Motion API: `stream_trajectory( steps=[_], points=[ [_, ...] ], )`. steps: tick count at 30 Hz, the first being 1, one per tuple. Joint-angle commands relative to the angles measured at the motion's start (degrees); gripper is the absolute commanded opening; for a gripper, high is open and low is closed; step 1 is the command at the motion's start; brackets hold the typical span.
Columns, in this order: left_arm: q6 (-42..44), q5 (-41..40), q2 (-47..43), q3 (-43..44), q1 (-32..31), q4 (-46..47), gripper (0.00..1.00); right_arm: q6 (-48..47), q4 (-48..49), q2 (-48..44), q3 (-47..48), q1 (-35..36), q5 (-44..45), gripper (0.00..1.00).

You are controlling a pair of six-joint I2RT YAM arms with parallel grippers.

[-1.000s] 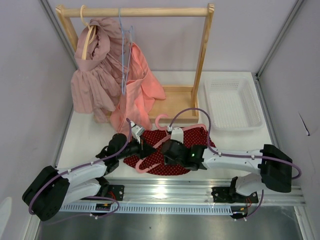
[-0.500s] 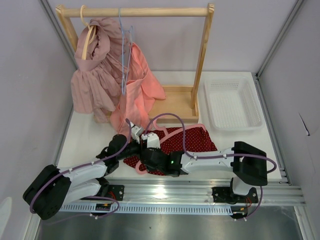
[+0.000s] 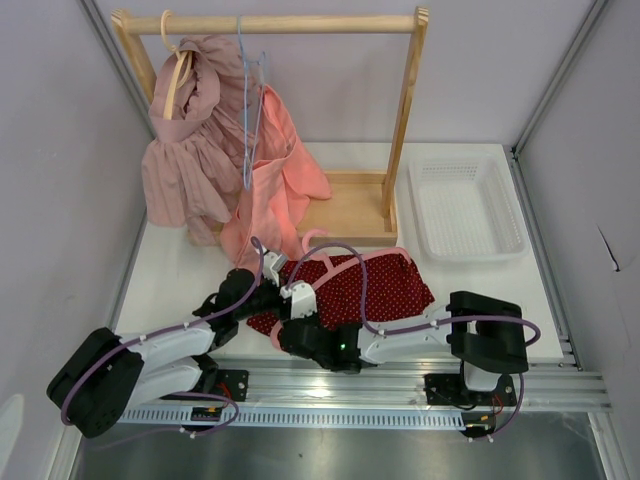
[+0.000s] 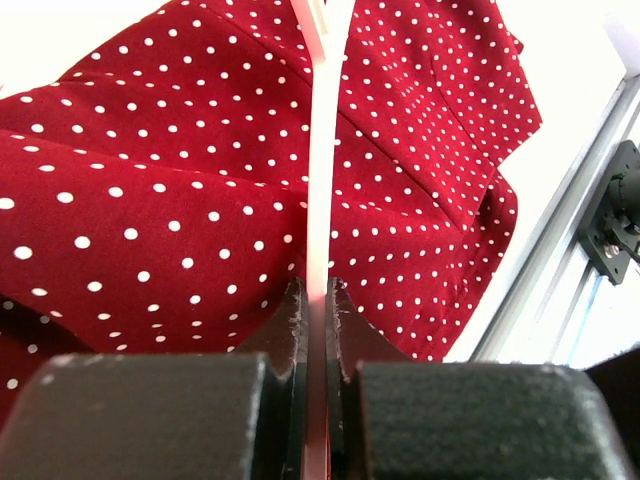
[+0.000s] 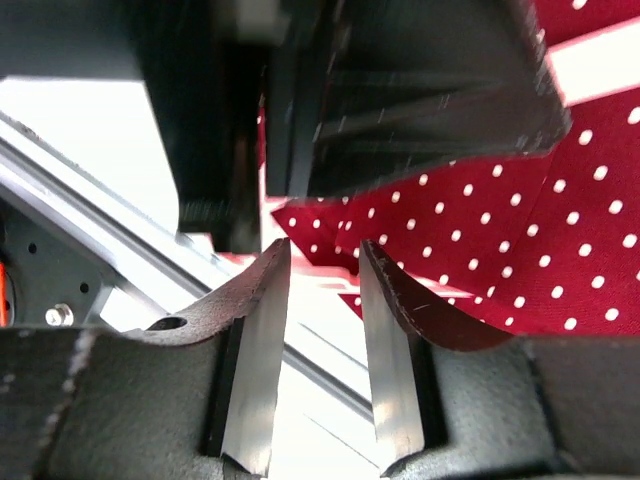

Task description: Place the skirt on the hanger

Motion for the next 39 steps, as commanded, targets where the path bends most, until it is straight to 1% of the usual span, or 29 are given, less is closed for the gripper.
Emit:
stream_trajectory(
  steps=[1, 6, 9, 12, 15, 18, 20, 21, 26, 27, 32, 33, 36, 39],
  points=[
    [-0.01, -2.30, 0.99, 1.41, 0.46, -2.15, 0.00, 0.66, 6.98, -0.06, -1.99, 1.90, 7.12, 0.39],
    [-0.45, -2.21, 2.04, 1.49, 0.37, -1.62, 0.00, 0.41, 8.75, -0.85, -4.90, 2.52, 9.94, 0.39],
    [-0.53, -2.04, 2.40, 1.76, 0.37, -1.88, 0.00, -1.26, 13.39, -0.59, -7.09, 2.61, 11.08, 0.38],
    [-0.45, -1.68, 2.40, 2.28, 0.37, -2.32, 0.00, -2.58, 15.78, 0.11, -7.71, 2.78, 11.61, 0.38],
    [-0.18, -1.33, 2.66, 2.55, 0.46, -2.76, 0.00, -4.25, 18.41, 1.78, -7.63, 3.13, 11.87, 0.39],
    [-0.10, -1.25, 2.75, 2.81, 0.55, -3.12, 0.00, -4.70, 18.42, 3.89, -7.10, 3.40, 12.49, 0.41],
    [-0.18, -1.16, 2.66, 2.90, 0.46, -3.20, 0.00, -4.96, 19.65, 4.51, -7.45, 3.40, 12.75, 0.44],
    [-0.10, -1.16, 2.66, 2.99, 0.46, -3.29, 0.00, -4.96, 20.17, 4.69, -7.62, 3.40, 12.84, 0.48],
    [-0.09, -1.16, 3.10, 2.90, 0.46, -3.38, 0.00, -4.61, 19.39, 6.09, -7.36, 3.40, 13.80, 0.48],
    [-0.09, -1.07, 3.01, 2.81, 0.46, -3.38, 0.00, -4.52, 19.21, 6.09, -7.36, 3.40, 13.98, 0.42],
    [-0.09, -0.80, 3.36, 2.99, 0.46, -3.12, 0.00, -4.52, 17.81, 6.36, -6.92, 3.04, 14.33, 0.21],
    [-0.09, -0.72, 3.28, 2.90, 0.46, -3.12, 0.00, -4.35, 17.11, 5.84, -6.84, 2.87, 14.51, 0.14],
    [-0.18, -0.54, 2.93, 2.29, 0.46, -2.68, 0.00, -4.52, 15.79, 3.99, -6.66, 2.78, 14.86, 0.05],
    [-0.18, 0.51, 2.92, 2.55, 0.55, -1.63, 0.00, -5.22, 12.63, 0.57, -6.05, 2.61, 15.12, 0.04]
  ],
)
